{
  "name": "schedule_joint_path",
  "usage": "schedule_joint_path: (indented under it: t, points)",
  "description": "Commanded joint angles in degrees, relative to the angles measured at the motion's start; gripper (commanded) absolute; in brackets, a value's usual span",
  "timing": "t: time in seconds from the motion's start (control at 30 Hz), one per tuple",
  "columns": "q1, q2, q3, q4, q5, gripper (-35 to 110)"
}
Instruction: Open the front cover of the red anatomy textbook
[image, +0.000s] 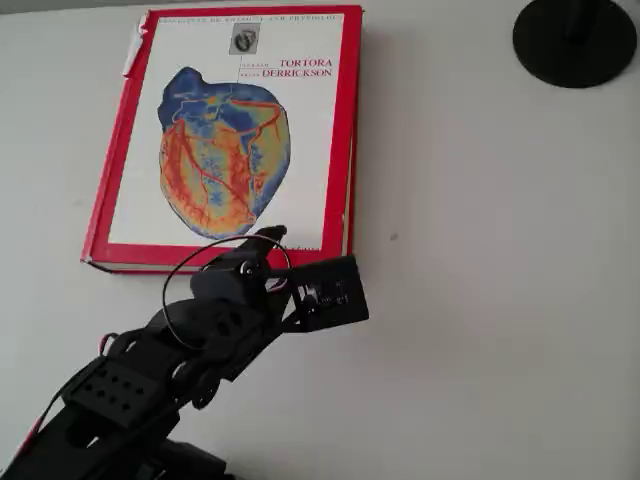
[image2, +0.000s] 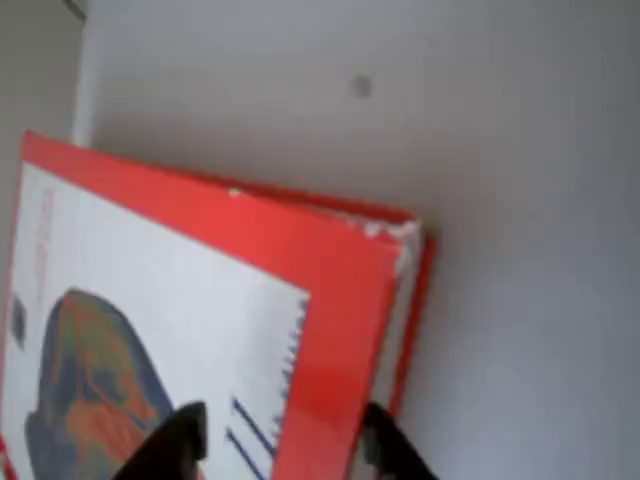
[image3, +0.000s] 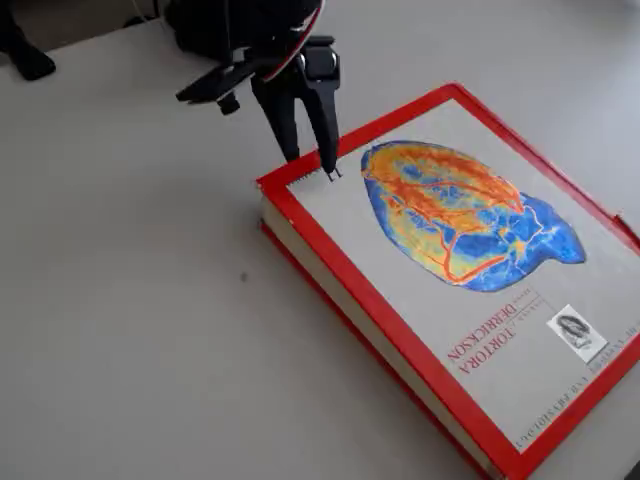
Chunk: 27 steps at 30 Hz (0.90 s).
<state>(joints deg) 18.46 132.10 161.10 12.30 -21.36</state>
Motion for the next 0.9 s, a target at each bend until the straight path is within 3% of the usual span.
schedule_joint_path:
  t: [0.0,0.87]
  points:
    - [0.8,2.3,-7.6,1.3,-0.4,21]
    - [-8.8,17.7,-31.3,32.3,0.2,21]
